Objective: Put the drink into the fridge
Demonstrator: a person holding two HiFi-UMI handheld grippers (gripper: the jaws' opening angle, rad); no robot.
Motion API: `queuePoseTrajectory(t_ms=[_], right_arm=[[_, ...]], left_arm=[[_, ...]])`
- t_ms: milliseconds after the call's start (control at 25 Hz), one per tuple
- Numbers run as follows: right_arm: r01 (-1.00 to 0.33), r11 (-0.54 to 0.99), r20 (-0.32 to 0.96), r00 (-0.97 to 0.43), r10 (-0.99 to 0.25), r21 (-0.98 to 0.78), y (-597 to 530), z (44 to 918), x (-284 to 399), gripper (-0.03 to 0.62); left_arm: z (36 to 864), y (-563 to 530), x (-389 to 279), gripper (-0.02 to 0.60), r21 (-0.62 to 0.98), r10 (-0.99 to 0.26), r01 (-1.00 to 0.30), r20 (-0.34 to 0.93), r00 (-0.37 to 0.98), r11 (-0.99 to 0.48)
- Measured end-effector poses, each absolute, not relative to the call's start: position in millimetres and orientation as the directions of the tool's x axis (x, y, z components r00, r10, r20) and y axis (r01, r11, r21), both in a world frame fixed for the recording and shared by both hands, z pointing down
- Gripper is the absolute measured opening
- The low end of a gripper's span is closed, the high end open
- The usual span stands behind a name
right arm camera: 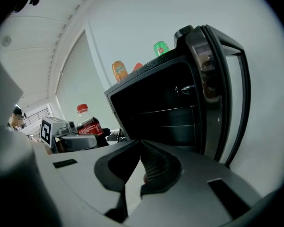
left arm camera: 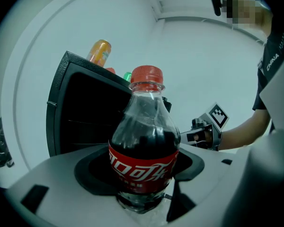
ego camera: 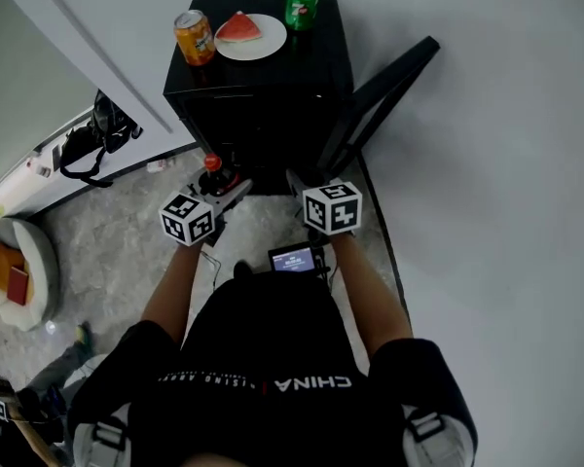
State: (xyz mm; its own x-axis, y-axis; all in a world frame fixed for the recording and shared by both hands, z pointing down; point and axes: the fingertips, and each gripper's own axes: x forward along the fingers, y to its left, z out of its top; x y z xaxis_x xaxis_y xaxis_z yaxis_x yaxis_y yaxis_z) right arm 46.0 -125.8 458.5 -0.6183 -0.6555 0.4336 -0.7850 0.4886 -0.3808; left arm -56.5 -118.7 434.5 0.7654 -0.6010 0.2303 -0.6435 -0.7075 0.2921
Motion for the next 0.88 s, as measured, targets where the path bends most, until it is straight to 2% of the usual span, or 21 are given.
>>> queuePoseTrajectory(t_ms=[560,880], right_arm=[[-0.800,0.459,0.465,-0.598,-0.652,-0.386,-114.6,472.0,44.6,0.017],[-0.801,0.457,0.481,-0.598,-0.641,-0.386,-133.3,482.3,48.4,0.017]], left_arm=[[448.4,-121.3,-53.8,0.318,0.306,-0.580,-0.625,0.234,0.781,-0.718],[463.5,-159.1,-37.7,0.318,0.258,-0.587,-0.636,0.246,0.771,-0.728]])
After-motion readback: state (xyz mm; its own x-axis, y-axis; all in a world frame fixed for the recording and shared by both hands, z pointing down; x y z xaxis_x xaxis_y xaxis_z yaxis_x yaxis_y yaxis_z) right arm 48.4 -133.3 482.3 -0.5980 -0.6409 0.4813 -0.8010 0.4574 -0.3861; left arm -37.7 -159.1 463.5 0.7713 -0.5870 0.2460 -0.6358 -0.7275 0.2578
